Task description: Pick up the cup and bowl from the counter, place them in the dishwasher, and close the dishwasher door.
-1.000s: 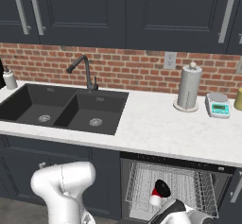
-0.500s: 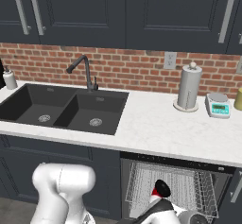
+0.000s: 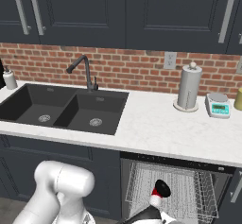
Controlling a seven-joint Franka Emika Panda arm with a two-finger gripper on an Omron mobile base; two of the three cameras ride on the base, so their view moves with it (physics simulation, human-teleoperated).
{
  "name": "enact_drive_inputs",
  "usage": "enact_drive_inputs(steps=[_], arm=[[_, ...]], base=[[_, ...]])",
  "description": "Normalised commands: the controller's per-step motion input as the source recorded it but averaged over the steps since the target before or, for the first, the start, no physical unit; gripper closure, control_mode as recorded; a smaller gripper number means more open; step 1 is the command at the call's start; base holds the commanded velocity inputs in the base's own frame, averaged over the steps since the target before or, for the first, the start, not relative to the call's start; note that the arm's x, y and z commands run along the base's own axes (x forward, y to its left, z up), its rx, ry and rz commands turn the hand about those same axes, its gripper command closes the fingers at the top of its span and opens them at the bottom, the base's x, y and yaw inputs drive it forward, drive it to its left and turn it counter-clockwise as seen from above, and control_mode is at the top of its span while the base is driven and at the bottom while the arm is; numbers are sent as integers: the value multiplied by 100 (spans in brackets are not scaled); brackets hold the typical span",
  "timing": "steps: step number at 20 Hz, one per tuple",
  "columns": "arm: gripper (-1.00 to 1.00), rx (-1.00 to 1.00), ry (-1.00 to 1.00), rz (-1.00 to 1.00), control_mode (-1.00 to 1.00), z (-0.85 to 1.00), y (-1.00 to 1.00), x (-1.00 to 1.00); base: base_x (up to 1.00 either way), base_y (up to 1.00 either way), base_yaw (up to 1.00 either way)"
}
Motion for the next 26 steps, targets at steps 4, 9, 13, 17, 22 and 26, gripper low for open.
enact_drive_inputs(steps=[4,9,13,17,22,26], arm=[[-100,-5,-3,18,-100,-16,-6,-100],[-100,-8,0,21,-100,-27,-17,-100],[-100,-4,1,30,-100,-53,-5,-100],[-100,0,1,32,-100,-56,-13,-100],[-100,6,2,24,-100,-62,-30,-100],[-100,16,-6,17,-100,-90,-11,-80]], base=[[0,0,0],[0,0,0],[0,0,0],[0,0,0],[0,0,0],[0,0,0]])
